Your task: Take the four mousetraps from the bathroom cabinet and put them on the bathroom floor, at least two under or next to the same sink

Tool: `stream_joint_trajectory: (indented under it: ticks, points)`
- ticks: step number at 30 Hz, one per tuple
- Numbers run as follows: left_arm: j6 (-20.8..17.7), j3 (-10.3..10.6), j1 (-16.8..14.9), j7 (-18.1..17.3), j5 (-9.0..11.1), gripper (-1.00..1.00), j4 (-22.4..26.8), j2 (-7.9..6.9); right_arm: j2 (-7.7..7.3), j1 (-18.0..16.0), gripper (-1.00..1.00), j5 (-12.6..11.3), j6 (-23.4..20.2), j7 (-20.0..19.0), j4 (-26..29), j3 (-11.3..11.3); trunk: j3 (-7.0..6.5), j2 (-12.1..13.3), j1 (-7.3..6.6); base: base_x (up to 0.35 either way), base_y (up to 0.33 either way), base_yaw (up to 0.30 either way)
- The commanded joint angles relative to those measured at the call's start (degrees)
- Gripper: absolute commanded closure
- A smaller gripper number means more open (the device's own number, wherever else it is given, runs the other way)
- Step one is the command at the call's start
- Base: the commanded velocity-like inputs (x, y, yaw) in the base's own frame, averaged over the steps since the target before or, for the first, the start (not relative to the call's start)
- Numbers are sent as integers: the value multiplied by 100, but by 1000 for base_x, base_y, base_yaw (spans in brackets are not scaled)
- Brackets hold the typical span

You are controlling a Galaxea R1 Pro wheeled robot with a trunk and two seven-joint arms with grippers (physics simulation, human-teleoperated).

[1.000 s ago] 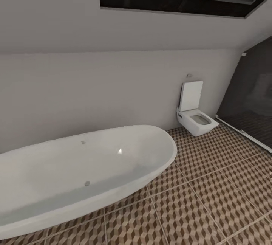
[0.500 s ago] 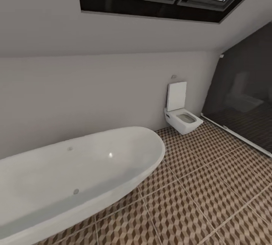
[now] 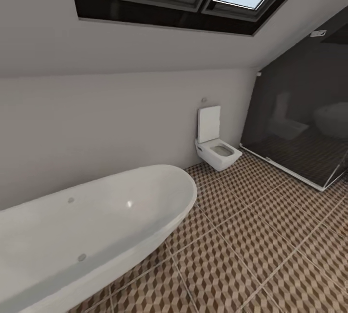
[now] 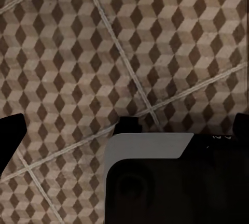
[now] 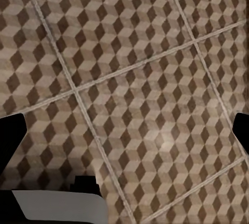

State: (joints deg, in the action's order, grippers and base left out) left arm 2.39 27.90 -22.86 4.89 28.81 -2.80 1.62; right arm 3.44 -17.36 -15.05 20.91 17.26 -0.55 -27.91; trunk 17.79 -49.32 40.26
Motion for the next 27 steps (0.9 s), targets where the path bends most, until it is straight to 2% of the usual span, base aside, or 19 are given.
stream_joint_trajectory:
  ticks: [1, 12, 21, 27]
  points:
    - [25, 48, -8, 4, 46, -100, -19, 5, 2, -4, -100, -51, 18, 11, -6, -48, -1, -5, 1, 0, 0, -224]
    - [25, 49, -8, 4, 46, -100, -19, 5, 4, -4, -100, -51, 18, 10, -6, -48, -73, -5, 1, 0, 0, -224]
    - [25, 49, -8, 4, 49, -100, -19, 5, 15, -4, -100, -51, 17, 14, -8, -48, -89, -5, 1, 0, 0, -82]
    - [25, 47, -6, 4, 47, -100, -19, 5, 4, -4, -100, -51, 15, 14, -7, -48, -92, -5, 1, 0, 0, -199]
